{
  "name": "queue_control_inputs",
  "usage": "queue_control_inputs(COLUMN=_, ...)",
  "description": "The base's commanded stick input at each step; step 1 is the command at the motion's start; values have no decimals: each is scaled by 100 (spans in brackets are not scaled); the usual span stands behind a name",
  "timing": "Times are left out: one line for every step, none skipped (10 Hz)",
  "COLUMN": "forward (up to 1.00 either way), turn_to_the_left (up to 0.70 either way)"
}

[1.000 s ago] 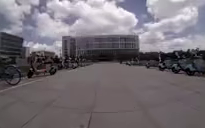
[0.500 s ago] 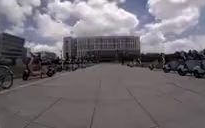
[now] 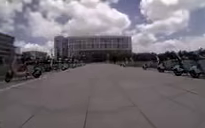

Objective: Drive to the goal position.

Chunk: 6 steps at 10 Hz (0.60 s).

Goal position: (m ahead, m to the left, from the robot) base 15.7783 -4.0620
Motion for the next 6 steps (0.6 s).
queue_control_inputs(forward=70, turn_to_the_left=0)
queue_control_inputs(forward=70, turn_to_the_left=0)
queue_control_inputs(forward=70, turn_to_the_left=0)
queue_control_inputs(forward=70, turn_to_the_left=0)
queue_control_inputs(forward=70, turn_to_the_left=0)
queue_control_inputs(forward=70, turn_to_the_left=0)
